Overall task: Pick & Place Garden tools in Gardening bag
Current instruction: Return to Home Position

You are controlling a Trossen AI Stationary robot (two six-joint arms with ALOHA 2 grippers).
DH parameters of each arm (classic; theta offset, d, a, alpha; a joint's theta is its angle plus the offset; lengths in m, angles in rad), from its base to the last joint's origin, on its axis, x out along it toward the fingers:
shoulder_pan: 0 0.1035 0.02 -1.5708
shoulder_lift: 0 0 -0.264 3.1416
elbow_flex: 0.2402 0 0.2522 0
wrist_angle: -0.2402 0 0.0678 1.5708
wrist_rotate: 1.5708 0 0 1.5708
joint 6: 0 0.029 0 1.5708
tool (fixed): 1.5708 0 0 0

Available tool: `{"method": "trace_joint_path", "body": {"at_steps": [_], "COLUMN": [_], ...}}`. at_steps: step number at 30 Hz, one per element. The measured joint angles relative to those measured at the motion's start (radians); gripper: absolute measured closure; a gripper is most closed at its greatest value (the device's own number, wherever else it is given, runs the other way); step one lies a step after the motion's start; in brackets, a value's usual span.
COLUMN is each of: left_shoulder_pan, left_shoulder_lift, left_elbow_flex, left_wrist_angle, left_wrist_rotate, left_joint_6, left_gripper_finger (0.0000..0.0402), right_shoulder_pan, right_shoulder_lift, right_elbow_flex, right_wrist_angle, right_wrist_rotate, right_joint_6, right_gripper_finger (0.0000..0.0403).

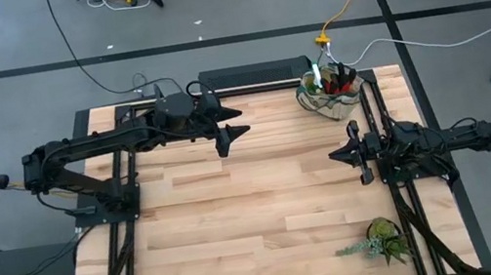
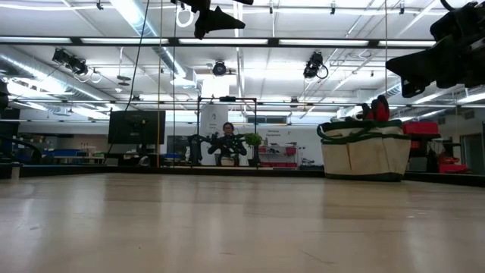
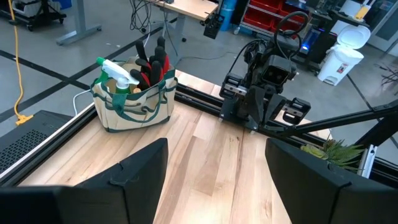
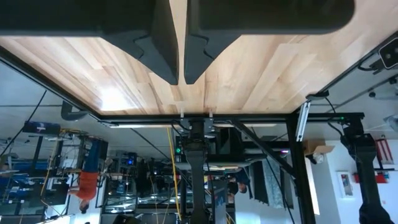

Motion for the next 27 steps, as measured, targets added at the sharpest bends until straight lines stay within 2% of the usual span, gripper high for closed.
{"method": "trace_joint_path", "body": {"at_steps": [15,21,27], "left_shoulder_pan": [0.000,-0.001,-0.029], "left_shoulder_lift": [0.000,0.000,0.000], "left_elbow_flex": [0.000,0.000,0.000], "left_wrist_angle": [0.000,0.000,0.002], "left_wrist_rotate": [0.000,0.001,-0.049], "left_joint_6": [-0.001,-0.051,0.010], "left_gripper_finger": [0.0124,0.0124,0.0124], "right_shoulder_pan": [0.000,0.000,0.000], "right_shoulder_lift": [0.000,0.000,0.000], "right_elbow_flex": [0.000,0.000,0.000], "right_wrist_angle": [0.000,0.000,0.000], "right_wrist_rotate": [0.000,0.000,0.000], "right_joint_6": [0.000,0.000,0.000], "right_gripper_finger": [0.0373,0.0373,0.0373]}}
